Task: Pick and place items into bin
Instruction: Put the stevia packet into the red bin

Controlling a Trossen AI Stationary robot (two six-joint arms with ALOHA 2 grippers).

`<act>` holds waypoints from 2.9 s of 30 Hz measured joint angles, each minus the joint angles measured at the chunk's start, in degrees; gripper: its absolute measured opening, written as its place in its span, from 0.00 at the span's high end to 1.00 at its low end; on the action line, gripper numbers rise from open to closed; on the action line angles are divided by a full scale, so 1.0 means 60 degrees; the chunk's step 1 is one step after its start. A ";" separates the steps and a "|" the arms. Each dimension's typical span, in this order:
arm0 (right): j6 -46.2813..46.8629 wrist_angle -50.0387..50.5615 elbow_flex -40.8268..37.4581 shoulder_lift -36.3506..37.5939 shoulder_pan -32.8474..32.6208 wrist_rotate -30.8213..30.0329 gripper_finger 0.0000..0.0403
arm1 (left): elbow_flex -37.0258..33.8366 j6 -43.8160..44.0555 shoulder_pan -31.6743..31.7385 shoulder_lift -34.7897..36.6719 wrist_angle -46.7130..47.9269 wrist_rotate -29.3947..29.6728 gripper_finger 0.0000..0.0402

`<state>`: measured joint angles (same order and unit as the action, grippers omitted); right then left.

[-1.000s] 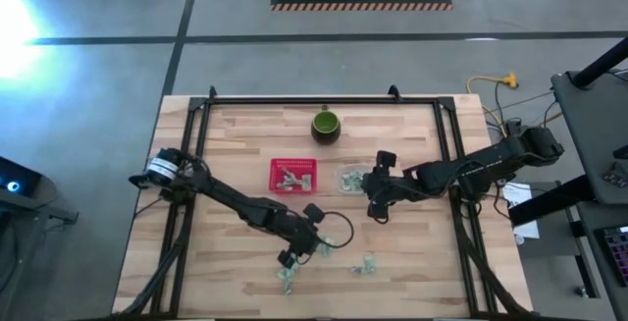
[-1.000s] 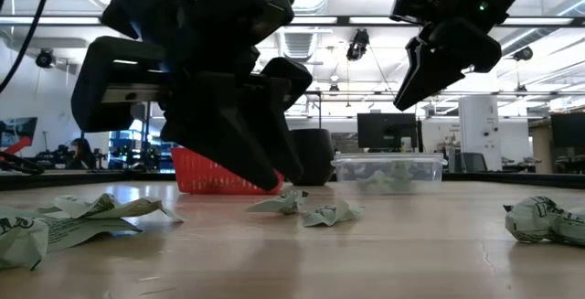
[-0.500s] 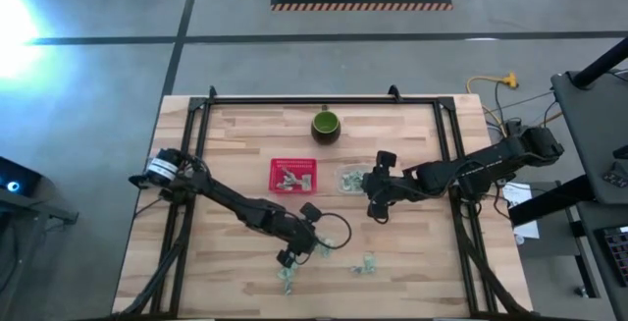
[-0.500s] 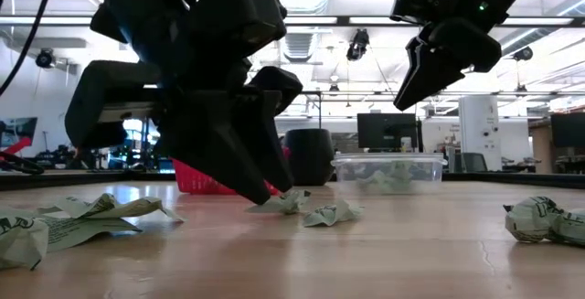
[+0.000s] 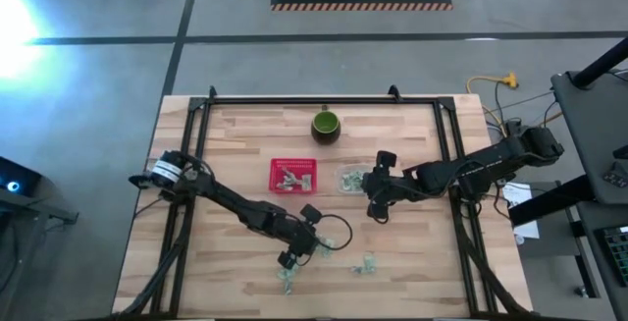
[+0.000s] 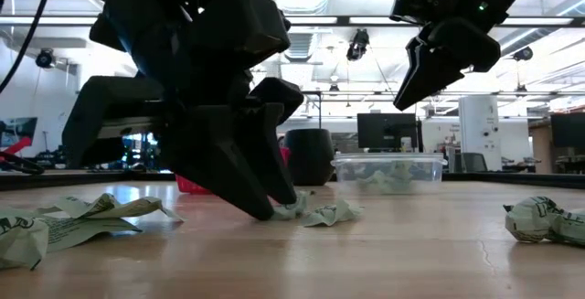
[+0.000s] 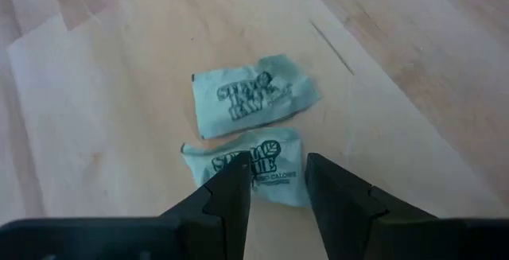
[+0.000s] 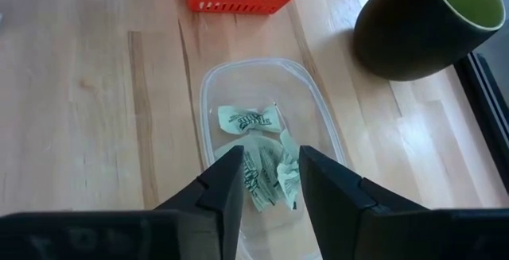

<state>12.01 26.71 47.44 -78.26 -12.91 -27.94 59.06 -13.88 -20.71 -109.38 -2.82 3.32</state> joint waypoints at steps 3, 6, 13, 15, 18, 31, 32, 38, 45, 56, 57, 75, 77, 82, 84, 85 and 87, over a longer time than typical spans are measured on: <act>0.0001 -0.0001 0.0003 -0.0004 0.0000 0.0000 0.72 | 0.0086 0.0005 0.0008 -0.0123 -0.0026 0.0001 0.73; 0.0000 0.0006 0.0000 -0.0004 0.0000 0.0000 0.72 | 0.0110 0.0009 0.0015 -0.0142 -0.0034 -0.0004 0.73; 0.0000 0.0006 0.0000 -0.0004 0.0000 0.0000 0.74 | 0.0110 0.0009 0.0015 -0.0146 0.0040 0.0052 0.74; 0.0000 0.0006 0.0000 -0.0004 0.0000 0.0000 0.75 | 0.0110 0.0006 0.0011 -0.0149 0.0053 0.0068 0.78; 0.0000 0.0006 0.0000 -0.0004 0.0000 -0.0001 0.75 | 0.0110 -0.0028 0.0004 -0.0136 0.0099 0.0047 0.86; -0.0004 0.0009 0.0000 -0.0004 0.0000 0.0000 0.76 | 0.0076 -0.0100 0.0008 0.0138 0.0630 0.0713 1.00; -0.0004 0.0007 0.0000 -0.0004 0.0000 0.0000 0.76 | 0.0067 -0.0102 0.0019 0.0232 0.0774 0.0893 1.00; -0.0004 0.0006 0.0000 -0.0007 0.0000 -0.0004 0.78 | 0.0063 -0.0069 -0.0010 0.1061 0.1781 0.2115 1.00; -0.0004 -0.0005 0.0000 -0.0011 0.0000 -0.0004 0.77 | 0.0002 -0.0096 0.0065 0.2271 0.3008 0.3545 1.00; 0.0097 -0.0008 0.0000 -0.0011 0.0003 -0.0007 0.80 | -0.0967 -0.0086 0.1373 0.4018 0.3794 0.4688 1.00; 0.0102 -0.0006 0.0000 -0.0011 0.0004 -0.0004 0.80 | -0.1111 -0.0070 0.1555 0.4101 0.3760 0.4685 1.00; 0.0106 -0.0049 0.0000 -0.0011 0.0004 -0.0007 0.82 | -0.2372 0.0006 0.2874 0.4288 0.2436 0.4389 1.00; 0.0106 -0.0056 0.0000 -0.0011 0.0004 -0.0007 0.82 | -0.2371 0.0002 0.2874 0.4288 0.2372 0.4389 1.00; 0.0106 -0.0060 0.0000 -0.0011 0.0004 -0.0007 0.82 | -0.2371 -0.0005 0.2874 0.4284 0.2369 0.4072 0.96; 0.0106 -0.0070 0.0000 -0.0011 0.0004 -0.0007 0.82 | -0.2371 -0.0005 0.2871 0.4280 0.2369 0.4002 0.91; 0.0106 -0.0082 0.0000 -0.0012 0.0004 -0.0007 0.82 | -0.2371 -0.0005 0.2871 0.4280 0.2358 0.3999 0.89; 0.0106 -0.0100 0.0000 -0.0043 0.0004 -0.0007 0.82 | -0.2367 -0.0007 0.2871 0.4281 0.2299 0.3999 0.83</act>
<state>12.65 26.11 47.44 -78.52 -12.88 -27.99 44.86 -13.92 -3.49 -83.70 10.97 27.31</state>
